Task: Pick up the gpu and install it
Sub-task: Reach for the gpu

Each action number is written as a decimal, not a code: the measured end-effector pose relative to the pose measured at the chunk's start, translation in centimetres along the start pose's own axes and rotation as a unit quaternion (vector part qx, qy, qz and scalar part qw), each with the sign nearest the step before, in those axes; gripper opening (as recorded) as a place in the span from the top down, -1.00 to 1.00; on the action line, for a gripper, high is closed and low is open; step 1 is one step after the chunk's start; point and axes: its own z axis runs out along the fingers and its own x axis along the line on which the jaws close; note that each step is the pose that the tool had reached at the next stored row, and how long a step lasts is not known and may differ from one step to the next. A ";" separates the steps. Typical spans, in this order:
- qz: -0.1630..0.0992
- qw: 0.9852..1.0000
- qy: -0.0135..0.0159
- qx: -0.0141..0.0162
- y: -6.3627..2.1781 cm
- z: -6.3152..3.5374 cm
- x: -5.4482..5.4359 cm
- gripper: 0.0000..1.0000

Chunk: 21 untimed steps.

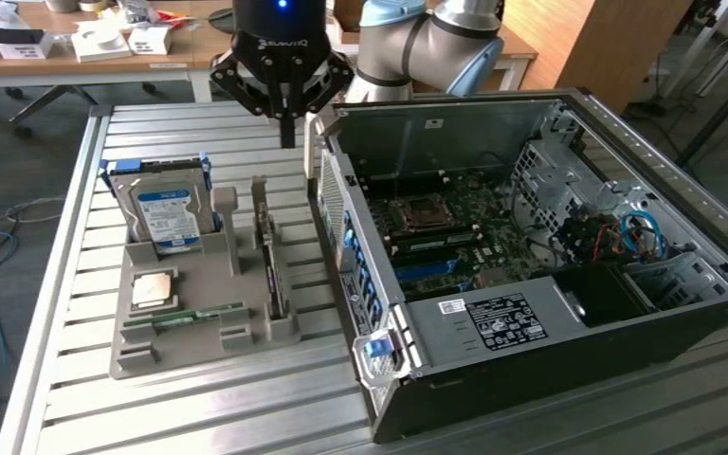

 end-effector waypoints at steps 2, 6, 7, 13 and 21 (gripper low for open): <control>0.000 1.000 0.000 0.000 -0.03 -0.01 0.4 0.79; 0.000 1.000 0.000 0.000 -0.08 -0.03 1.1 0.79; 0.000 1.000 0.000 0.000 -0.09 -0.03 1.2 0.79; 0.000 1.000 0.000 0.000 -0.17 -0.05 2.3 0.79; 0.000 1.000 0.000 0.000 -0.23 -0.07 3.1 0.79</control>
